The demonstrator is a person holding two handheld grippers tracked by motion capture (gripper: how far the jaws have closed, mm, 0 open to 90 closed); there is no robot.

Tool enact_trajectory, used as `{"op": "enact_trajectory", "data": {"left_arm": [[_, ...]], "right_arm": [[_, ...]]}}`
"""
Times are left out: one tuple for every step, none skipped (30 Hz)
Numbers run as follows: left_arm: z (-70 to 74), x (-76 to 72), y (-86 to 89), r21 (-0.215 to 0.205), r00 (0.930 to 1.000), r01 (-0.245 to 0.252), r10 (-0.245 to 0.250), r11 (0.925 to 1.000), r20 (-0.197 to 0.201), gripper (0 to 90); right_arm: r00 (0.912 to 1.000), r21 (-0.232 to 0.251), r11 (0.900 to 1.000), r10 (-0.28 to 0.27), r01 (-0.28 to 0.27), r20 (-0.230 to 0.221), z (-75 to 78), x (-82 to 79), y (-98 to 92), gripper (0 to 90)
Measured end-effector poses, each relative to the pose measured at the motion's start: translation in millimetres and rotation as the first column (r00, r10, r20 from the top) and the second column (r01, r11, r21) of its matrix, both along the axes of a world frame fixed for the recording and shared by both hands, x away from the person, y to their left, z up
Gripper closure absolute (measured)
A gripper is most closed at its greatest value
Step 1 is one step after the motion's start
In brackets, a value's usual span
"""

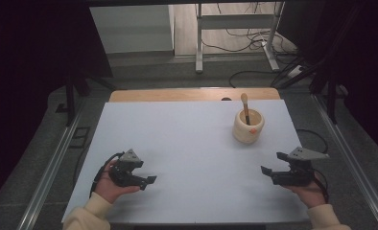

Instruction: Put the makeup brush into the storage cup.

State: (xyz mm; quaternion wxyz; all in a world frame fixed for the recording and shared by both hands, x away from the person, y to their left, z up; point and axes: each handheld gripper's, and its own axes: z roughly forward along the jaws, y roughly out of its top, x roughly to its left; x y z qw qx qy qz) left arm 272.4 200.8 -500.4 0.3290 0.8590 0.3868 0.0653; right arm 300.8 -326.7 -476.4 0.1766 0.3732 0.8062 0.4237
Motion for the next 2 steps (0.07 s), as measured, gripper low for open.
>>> {"op": "enact_trajectory", "data": {"left_arm": [[0.0,0.0,0.0,0.0,1.0,0.0,0.0,1.0,0.0,19.7],[0.3,-0.3,0.2,0.002,1.0,-0.002,0.002,1.0,0.0,19.7]], "right_arm": [[1.0,0.0,1.0,0.0,0.0,0.0,0.0,0.0,0.0,14.8],[1.0,0.0,1.0,0.001,-0.001,-0.003,-0.1,0.1,0.7,14.8]]}}
